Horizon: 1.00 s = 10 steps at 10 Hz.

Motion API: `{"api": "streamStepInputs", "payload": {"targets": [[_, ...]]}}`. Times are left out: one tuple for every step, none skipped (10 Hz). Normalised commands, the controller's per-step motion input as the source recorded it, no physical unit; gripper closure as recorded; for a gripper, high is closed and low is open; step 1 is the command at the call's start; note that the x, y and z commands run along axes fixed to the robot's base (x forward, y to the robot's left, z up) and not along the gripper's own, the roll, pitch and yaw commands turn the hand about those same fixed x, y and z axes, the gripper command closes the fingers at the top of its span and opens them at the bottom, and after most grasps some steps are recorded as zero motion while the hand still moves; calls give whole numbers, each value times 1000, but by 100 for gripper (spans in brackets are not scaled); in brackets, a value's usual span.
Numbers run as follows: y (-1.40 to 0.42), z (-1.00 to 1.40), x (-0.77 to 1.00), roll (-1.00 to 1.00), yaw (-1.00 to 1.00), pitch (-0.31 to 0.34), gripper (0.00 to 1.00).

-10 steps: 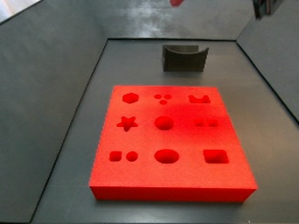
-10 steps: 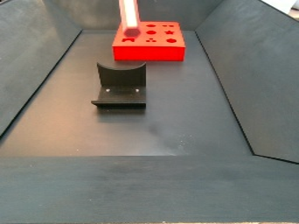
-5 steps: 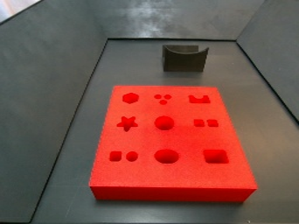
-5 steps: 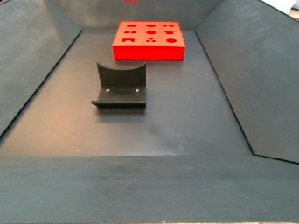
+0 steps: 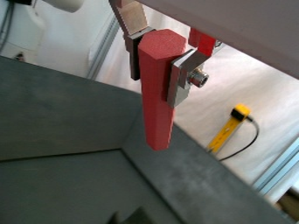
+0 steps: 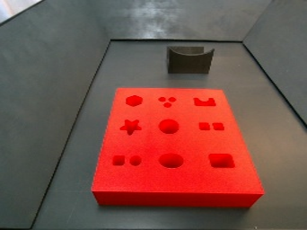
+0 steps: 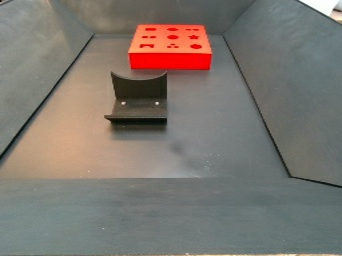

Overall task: Pick up the hexagon object. Move up. Place the hexagon object on the fixture. Regrasp the hexagon object. Move to above the board. Insert the hexagon object.
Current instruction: Move to above the board.

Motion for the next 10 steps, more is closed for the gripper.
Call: {"api": "streamStepInputs", "payload": {"targets": [[-1000, 166, -531, -1000, -169, -36, 100], [-1000, 171, -561, -1000, -175, -26, 100], [-818, 141, -484, -1000, -178, -19, 100], [-509, 90, -340, -1000, -178, -14, 100], [-268, 44, -218, -1000, -176, -8, 100], [-108, 26, -141, -1000, -170, -2, 100], [-46, 13, -112, -1000, -165, -5, 100], [11, 2, -85, -1000, -150, -13, 100], [16, 4, -78, -1000, -146, -20, 100], [28, 1, -67, -698, -86, -27, 100]]}}
